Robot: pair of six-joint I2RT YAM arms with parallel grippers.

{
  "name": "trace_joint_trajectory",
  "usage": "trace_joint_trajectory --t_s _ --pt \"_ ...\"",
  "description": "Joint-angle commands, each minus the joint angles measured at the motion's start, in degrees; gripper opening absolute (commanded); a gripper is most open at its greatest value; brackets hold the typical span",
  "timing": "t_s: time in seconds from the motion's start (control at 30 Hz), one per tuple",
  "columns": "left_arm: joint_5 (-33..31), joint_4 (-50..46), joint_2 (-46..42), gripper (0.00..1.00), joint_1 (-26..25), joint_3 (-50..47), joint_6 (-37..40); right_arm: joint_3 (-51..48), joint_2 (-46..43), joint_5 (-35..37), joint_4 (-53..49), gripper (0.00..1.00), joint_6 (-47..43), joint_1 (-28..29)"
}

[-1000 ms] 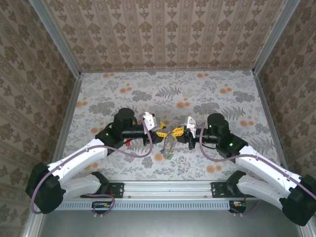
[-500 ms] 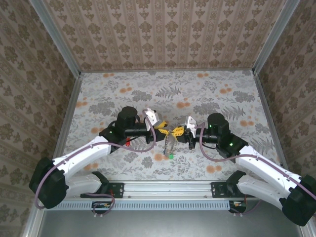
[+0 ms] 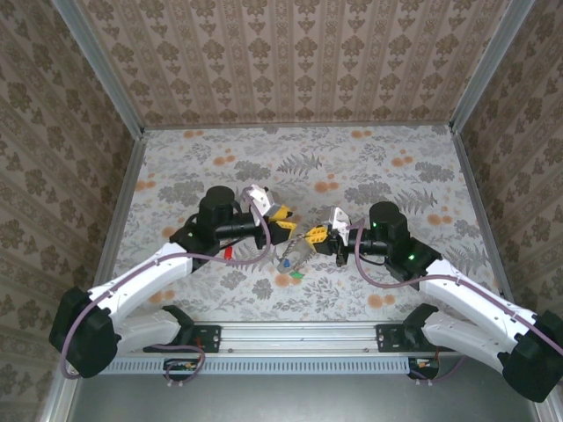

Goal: Put the keys on the keyring

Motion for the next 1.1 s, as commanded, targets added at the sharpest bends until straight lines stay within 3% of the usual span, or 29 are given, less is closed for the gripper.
trace_joint_trajectory --t_s 0.0,0.23,0.63,0.87,1.07 --pt "7.78 -1.25 -4.70 0.42 0.29 -0.18 5.61 1.23 -0.03 -0.38 2.36 0.00 -0.67 0.35" --pt "11.36 -9.72 -10.82 0.43 0.43 -0.83 13.23 1.40 -0.02 -0.77 2.52 0.00 -0.49 0.35" --pt "9.31 -10.37 -1.29 0.42 -0.27 4.87 7.29 2.46 0.84 -1.21 1.33 0.00 -1.28 0.70" --pt "11.16 -11.05 -1.28 0.25 -1.79 4.76 10.12 1.95 0.90 -0.68 2.35 0.00 -0.81 0.88" --pt "10.81 -11.85 -1.03 0.24 -2.30 4.13 11.01 1.84 0.85 -0.69 2.96 0.00 -0.62 0.93"
